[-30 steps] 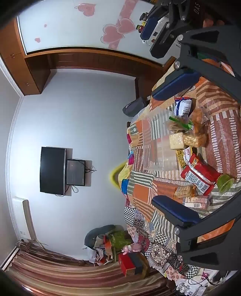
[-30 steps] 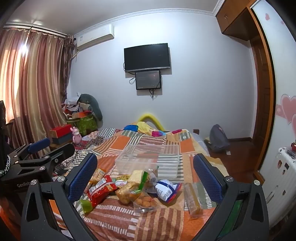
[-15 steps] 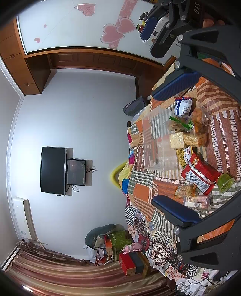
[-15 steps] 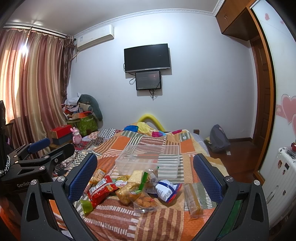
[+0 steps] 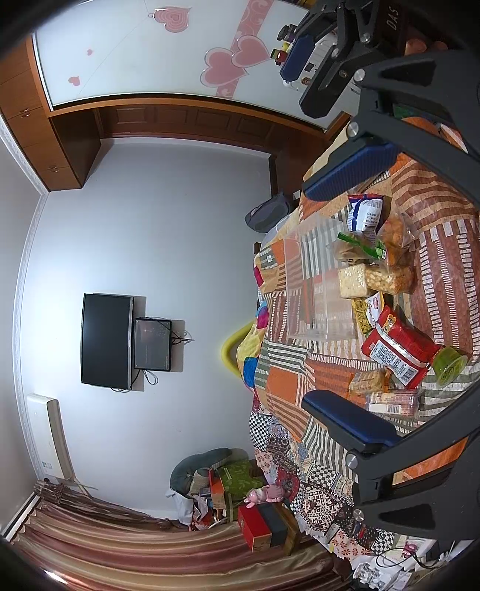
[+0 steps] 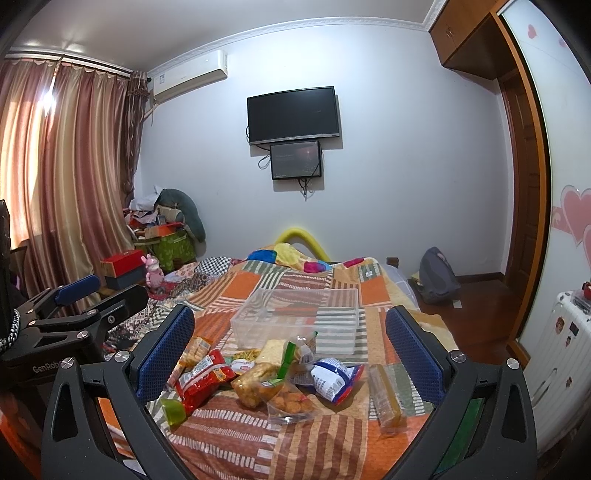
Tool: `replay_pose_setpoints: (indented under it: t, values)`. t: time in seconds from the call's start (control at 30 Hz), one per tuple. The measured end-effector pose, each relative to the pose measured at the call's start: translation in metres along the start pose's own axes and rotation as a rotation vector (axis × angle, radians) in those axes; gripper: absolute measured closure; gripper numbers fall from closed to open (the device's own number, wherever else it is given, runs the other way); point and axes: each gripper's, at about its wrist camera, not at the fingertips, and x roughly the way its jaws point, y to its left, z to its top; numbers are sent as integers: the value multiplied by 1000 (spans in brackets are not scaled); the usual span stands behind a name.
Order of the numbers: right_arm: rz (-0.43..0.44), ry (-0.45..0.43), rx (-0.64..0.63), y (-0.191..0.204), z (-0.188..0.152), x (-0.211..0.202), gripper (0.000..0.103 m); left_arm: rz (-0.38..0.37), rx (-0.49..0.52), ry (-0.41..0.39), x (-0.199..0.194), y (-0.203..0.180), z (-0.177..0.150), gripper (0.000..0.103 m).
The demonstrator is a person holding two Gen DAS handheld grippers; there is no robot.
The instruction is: Organize snacks
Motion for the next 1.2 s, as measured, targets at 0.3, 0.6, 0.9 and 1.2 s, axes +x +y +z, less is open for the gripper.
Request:
replay_pose_setpoints:
  t: [0.3,0.6,0.9,1.2]
  values:
    - [9,-8,-5,1,-2,2,0,-10,-6,7,1,0,1,0]
    - [17,23,-10,-4,-7,14,13,-40,-11,40,13,9,-3,24]
    - [-7,155,20,-34,-22,42,38,24,-22,160,52,48,-26,37]
    - [-74,313,82,-81,-47,73,40,35,-15,400,92,96,-79,37]
